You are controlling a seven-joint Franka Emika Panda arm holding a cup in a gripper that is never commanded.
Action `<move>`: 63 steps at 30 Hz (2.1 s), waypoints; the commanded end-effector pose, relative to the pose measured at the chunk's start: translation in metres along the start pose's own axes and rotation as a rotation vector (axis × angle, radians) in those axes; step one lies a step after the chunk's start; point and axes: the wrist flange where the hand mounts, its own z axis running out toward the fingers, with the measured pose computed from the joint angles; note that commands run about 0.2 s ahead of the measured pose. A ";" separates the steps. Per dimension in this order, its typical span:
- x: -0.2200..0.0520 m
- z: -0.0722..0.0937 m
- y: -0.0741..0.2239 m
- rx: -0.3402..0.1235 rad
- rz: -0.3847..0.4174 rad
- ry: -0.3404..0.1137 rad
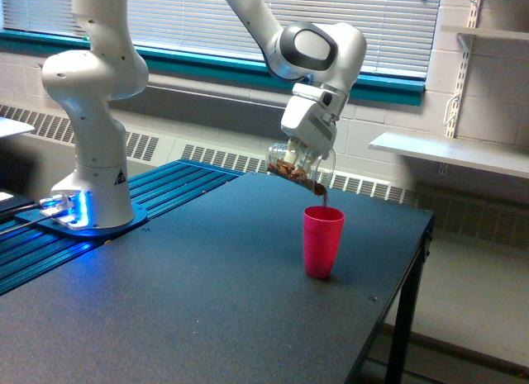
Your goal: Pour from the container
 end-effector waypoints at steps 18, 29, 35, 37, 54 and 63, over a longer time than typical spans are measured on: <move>-0.006 -0.004 -0.007 -0.045 0.032 0.021; -0.004 -0.003 -0.012 -0.078 0.046 0.016; -0.004 -0.002 -0.015 -0.089 0.049 0.017; -0.005 -0.002 -0.015 -0.093 0.049 0.018; -0.006 0.001 -0.015 -0.123 0.063 0.021; -0.004 0.003 -0.014 -0.136 0.063 0.013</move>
